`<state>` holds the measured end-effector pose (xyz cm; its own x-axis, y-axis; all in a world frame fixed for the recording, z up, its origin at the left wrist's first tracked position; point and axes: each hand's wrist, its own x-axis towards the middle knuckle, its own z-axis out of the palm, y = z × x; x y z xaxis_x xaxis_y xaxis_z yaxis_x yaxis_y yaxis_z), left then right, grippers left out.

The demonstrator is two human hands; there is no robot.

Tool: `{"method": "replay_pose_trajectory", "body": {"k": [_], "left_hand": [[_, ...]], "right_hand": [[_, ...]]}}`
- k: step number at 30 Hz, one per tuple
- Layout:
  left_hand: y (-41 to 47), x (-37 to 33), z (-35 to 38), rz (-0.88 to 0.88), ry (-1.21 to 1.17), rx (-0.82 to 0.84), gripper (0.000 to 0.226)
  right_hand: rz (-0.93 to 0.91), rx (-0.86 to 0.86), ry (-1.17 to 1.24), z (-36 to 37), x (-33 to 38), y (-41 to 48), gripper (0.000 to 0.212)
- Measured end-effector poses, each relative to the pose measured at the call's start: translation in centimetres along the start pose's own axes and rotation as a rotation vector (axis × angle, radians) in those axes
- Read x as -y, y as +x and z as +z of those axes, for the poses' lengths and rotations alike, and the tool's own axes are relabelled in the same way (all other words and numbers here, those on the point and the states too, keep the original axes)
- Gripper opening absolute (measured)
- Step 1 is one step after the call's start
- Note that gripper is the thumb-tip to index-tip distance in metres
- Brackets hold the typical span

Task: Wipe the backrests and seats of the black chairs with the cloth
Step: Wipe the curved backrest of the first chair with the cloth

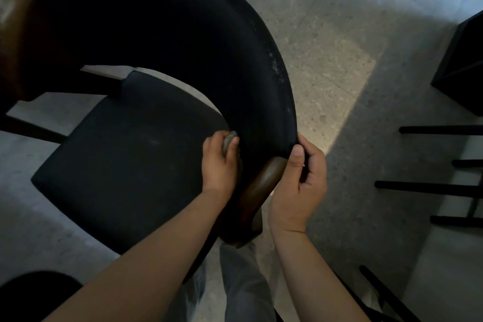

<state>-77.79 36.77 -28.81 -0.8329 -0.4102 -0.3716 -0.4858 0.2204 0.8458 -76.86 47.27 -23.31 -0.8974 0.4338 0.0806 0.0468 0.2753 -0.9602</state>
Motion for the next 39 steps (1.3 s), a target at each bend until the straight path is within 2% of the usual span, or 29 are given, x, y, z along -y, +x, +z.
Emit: {"method": "replay_pose_trajectory", "body": {"k": [2,4,7,9,12,15,19,23,25,30,35,39], "left_hand": [[0.8,1.2,0.0,-0.121,-0.014,0.041,0.011],[1.1,1.0,-0.5,-0.143,-0.037,0.024,0.012],[0.9,-0.7,-1.6,0.035,-0.077,-0.014,0.012],[1.0,-0.8,-1.6,0.093,-0.033,0.052,0.017],[1.8,0.6,-1.2,-0.114,0.024,0.16,0.013],[2.0,1.6,-1.7,-0.263,0.048,0.111,0.017],[1.2,-1.0,-3.8,-0.097,-0.056,0.044,0.017],[-0.2,-5.0,-5.4,0.087,-0.116,0.108,0.025],[-0.9,-6.3,-4.8,0.147,-0.069,0.13,0.023],[-1.2,-6.7,-2.6,0.16,-0.026,0.071,0.022],[-1.7,-6.4,-3.8,0.11,-0.056,-0.002,0.02],[-1.8,-8.9,-5.3,0.253,-0.058,-0.051,0.031]], "right_hand": [[-0.006,0.0,-0.007,0.0,-0.1,0.0,0.026],[-0.005,0.0,-0.004,0.0,-0.1,0.0,0.027],[-0.004,-0.006,-0.011,0.0,-0.1,0.0,0.025],[-0.009,-0.006,-0.017,0.1,0.0,0.0,0.023],[-0.013,-0.008,-0.028,0.2,0.0,-0.1,0.021],[-0.011,-0.01,-0.033,0.1,-0.1,-0.1,0.025],[-0.029,0.012,-0.048,0.0,-0.2,0.0,0.028],[-0.019,0.024,-0.054,-0.1,0.0,0.0,0.026],[-0.025,0.025,-0.058,-0.2,0.2,0.0,0.024],[-0.036,0.041,-0.059,-0.2,-0.2,0.2,0.026],[-0.038,0.055,-0.044,-0.2,-0.2,0.1,0.025],[-0.037,0.077,-0.047,-0.3,-0.1,0.2,0.025]]}}
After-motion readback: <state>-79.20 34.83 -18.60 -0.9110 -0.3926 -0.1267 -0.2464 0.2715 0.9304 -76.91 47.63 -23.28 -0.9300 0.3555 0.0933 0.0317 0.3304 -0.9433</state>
